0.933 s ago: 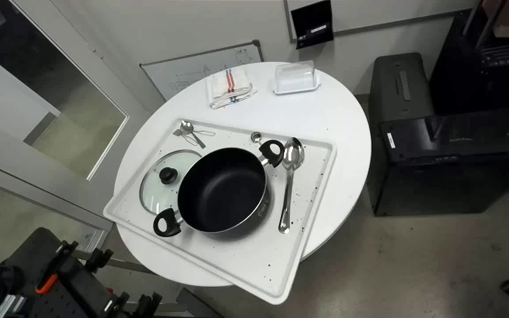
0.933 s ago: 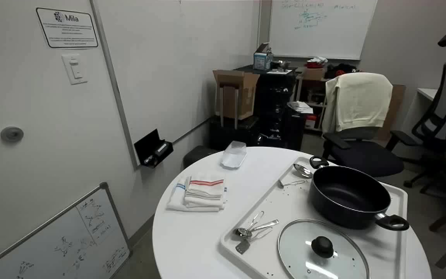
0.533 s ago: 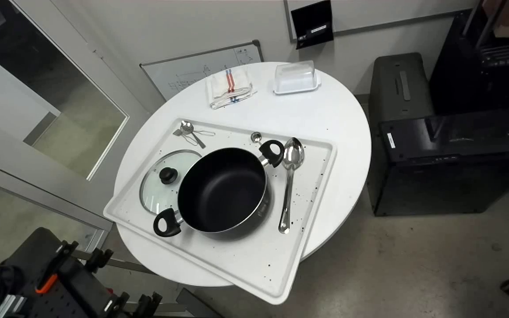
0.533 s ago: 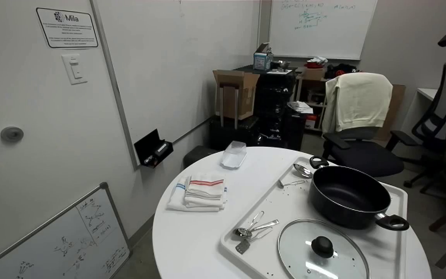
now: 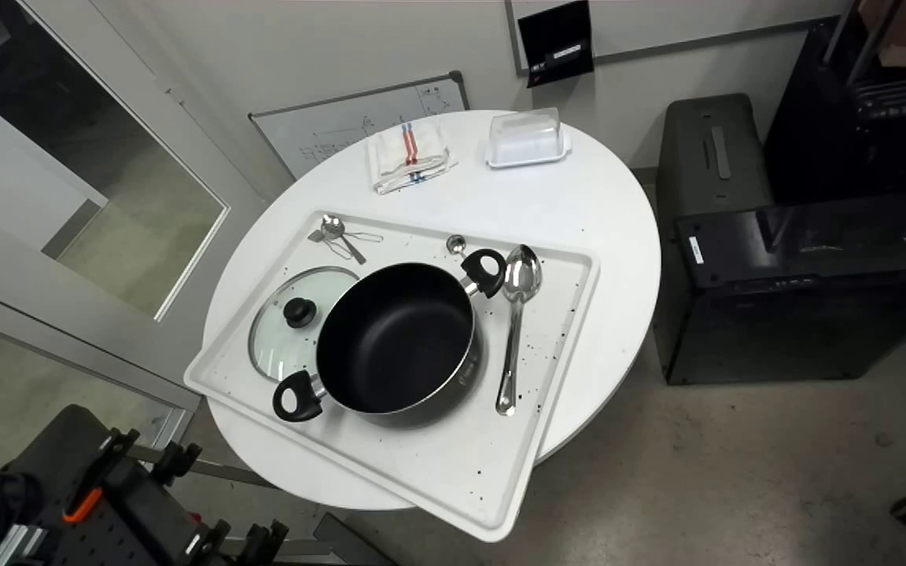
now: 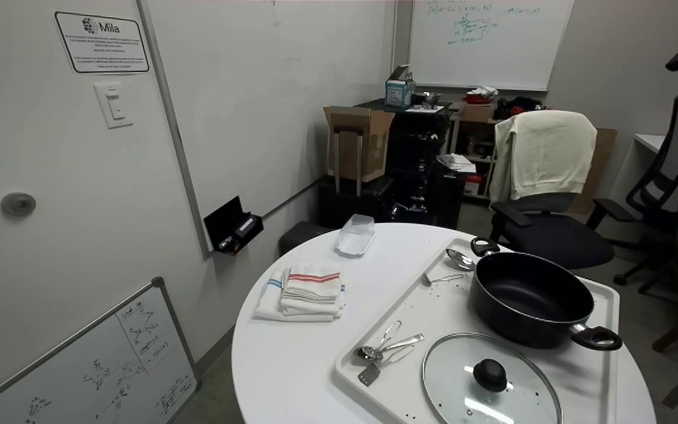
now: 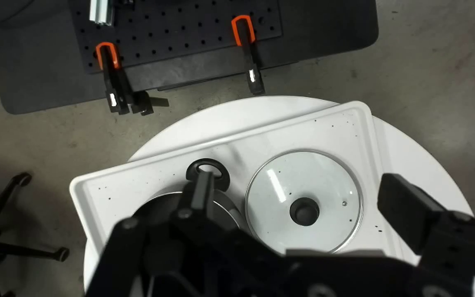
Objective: Cover the pot using the lid
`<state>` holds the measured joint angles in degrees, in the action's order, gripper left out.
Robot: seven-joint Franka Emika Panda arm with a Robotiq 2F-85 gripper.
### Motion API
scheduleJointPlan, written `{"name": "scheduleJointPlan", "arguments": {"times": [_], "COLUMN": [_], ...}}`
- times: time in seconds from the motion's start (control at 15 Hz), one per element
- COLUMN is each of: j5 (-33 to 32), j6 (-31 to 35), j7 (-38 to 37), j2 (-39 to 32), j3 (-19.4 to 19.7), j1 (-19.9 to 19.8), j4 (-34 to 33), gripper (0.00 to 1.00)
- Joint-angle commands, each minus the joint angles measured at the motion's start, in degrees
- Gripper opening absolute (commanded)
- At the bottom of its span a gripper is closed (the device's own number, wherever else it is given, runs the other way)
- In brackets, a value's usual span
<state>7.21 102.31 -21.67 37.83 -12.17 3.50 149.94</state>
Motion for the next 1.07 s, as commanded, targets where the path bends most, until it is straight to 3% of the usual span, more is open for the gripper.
{"name": "scheduleJointPlan", "arguments": {"times": [0.0, 0.4, 1.0], "j5": [-0.5, -3.7, -14.1], "j6": [1.0, 8.3, 27.2], "j7": [0.7, 7.8, 18.9], "j2": [-1.0, -8.3, -29.1], "j3": [0.2, 0.6, 1.0], "j1": [0.1, 0.7, 1.4], "j4": [-0.1, 0.1, 0.0], "gripper": [1.00, 1.00, 1.00]}}
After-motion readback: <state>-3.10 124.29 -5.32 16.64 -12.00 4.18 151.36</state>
